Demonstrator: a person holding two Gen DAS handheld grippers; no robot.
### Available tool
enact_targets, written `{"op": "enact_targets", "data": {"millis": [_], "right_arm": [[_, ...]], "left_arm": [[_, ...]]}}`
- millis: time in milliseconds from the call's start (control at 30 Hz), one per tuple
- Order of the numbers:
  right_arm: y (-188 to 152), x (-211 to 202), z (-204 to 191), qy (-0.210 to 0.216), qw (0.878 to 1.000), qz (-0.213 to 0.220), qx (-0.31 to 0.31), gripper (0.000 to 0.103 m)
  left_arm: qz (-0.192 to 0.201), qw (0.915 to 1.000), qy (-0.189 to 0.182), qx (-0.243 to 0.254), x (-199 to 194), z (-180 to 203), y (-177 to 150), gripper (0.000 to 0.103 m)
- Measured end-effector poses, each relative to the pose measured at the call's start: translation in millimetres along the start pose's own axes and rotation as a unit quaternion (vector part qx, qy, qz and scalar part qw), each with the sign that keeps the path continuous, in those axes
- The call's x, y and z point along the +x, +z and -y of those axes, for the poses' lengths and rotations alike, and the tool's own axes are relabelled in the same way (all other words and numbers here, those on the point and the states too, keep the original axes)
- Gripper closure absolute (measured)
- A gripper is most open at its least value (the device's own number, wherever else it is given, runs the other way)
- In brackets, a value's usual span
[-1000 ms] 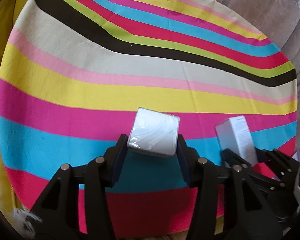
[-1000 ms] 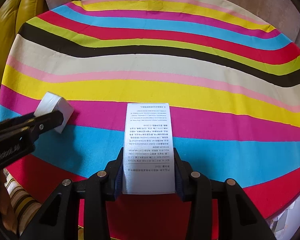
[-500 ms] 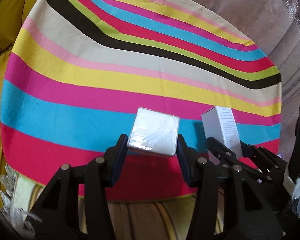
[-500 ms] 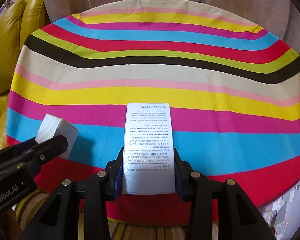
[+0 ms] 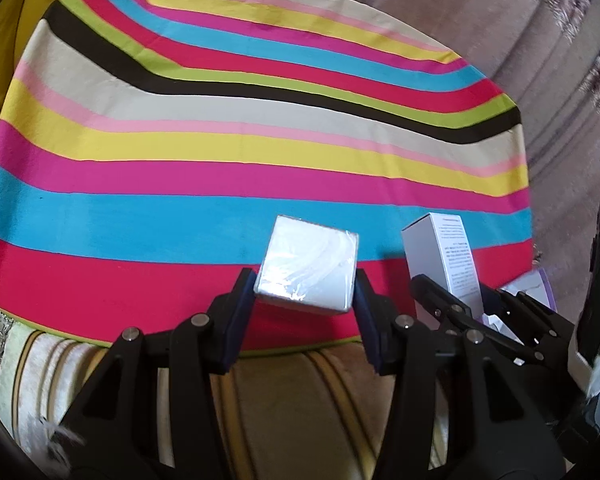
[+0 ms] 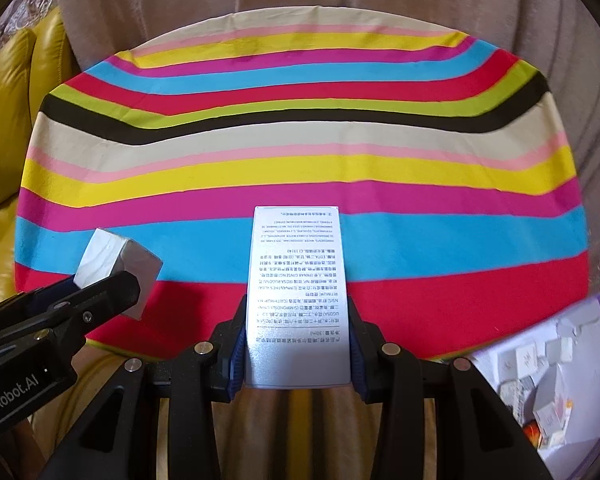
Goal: Organize objects
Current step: 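Carry the cube and leaflet box over the purple-rimmed box and open both tools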
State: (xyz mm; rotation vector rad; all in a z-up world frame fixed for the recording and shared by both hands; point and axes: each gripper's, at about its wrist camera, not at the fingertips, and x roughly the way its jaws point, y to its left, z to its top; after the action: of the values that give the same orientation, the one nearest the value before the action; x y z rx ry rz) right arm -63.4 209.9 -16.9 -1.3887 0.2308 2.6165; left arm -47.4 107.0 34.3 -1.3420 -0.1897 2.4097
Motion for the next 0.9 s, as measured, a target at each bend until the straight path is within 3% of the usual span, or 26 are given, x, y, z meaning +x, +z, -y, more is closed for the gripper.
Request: {"op": "enact_targets", "data": {"millis": [500,900], "right_arm": [[-33,-33,52,-0.034,0.998,0.004,0.047,0.061],[-60,-61,91,-0.069,0.994,0.007,0.08,0.061]], "left_arm": [[-0.008,0.9977,-0.035,0.058,-8,52,-15,0.051],[-0.024,0.991,-0.072,0.11,-11,100,-33,0.051]]}}
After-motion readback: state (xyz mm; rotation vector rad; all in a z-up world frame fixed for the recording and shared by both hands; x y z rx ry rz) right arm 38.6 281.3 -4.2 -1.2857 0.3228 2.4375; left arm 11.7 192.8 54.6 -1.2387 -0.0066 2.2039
